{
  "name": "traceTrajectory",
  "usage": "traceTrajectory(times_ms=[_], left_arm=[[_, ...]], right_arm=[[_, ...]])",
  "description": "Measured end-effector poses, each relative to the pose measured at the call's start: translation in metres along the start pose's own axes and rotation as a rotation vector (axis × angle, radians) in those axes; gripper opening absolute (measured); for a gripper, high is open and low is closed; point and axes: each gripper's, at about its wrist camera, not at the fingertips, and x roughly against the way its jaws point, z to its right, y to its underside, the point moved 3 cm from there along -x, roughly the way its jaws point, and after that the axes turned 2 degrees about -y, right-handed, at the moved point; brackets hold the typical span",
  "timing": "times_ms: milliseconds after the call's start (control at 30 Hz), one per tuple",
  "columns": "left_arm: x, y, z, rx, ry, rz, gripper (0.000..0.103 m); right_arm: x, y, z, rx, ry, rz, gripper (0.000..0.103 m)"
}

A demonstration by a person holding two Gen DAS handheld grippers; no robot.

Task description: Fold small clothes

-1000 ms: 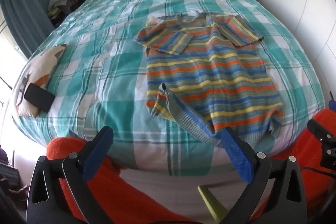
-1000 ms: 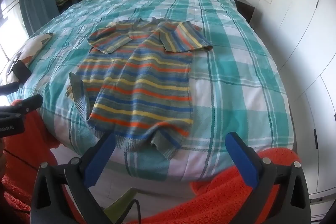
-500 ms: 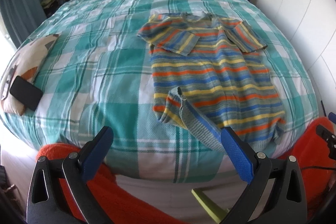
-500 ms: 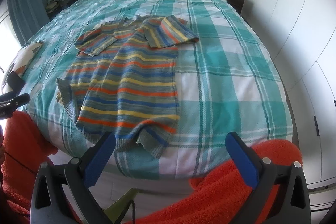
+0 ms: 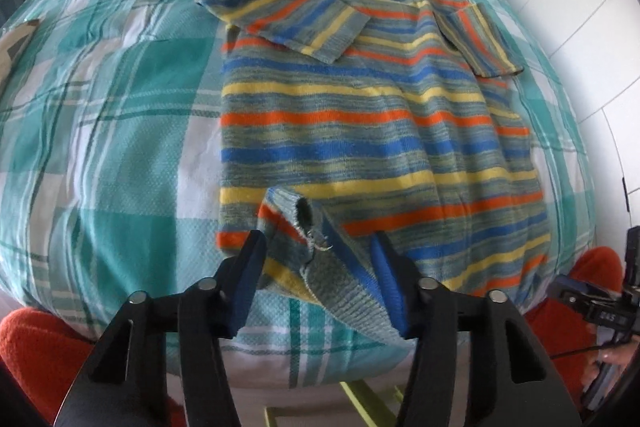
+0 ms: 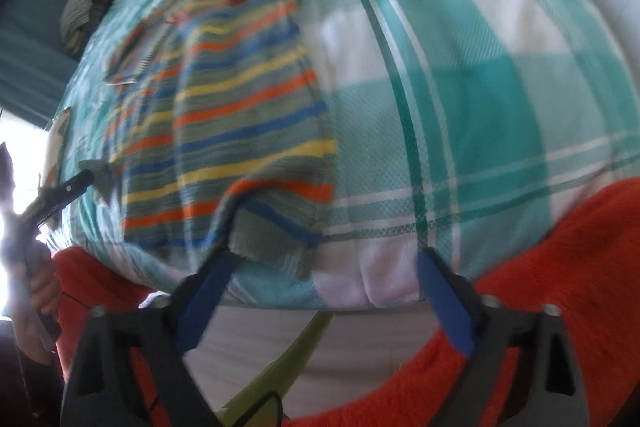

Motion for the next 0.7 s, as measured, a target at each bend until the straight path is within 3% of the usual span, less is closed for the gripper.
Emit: traceTrajectory(times_ms=[33, 67, 133, 167, 200, 300, 400, 500, 700], left_arm=[[-0.004, 0.000, 0.003, -0.009, 0.009, 0.002, 0.038], [-0.007, 0.000, 0.005, -0.019, 0.014, 0.002, 0.005], [-0.004, 0.004, 0.006, -0.015, 0.027, 0.006, 0.001], [0.004, 0.007, 0.003, -0.006, 0.040, 0.019, 0.001], [0.016, 0.013, -0.001, -0.004, 0.046, 0.034, 0.001], [0.063, 0.038, -0.024, 0.012, 0.068, 0.060, 0.001], [0.083, 0.062, -0.050, 0.055, 0.066, 0.017, 0.001], [0.073, 0.079, -0.057, 0.077, 0.046, -0.038, 0.001], [0.041, 0.106, -0.044, 0.058, -0.038, -0.161, 0.000]], right_arm=[[-0.016, -0.003, 0.003, -0.010, -0.023, -0.037, 0.073], [-0.028, -0.004, 0.003, -0.013, -0.039, -0.067, 0.067], [-0.038, -0.004, -0.002, 0.033, -0.007, -0.076, 0.059], [-0.033, -0.004, -0.007, 0.066, -0.019, -0.075, 0.026], [-0.024, -0.003, -0.010, 0.075, -0.079, -0.073, 0.003], [0.014, 0.002, -0.004, 0.092, -0.098, -0.038, 0.004], [0.045, 0.009, 0.004, 0.109, -0.062, -0.025, 0.004], [0.050, 0.006, 0.003, 0.129, -0.015, -0.047, 0.004], [0.007, 0.008, 0.003, 0.152, 0.084, -0.140, 0.004]])
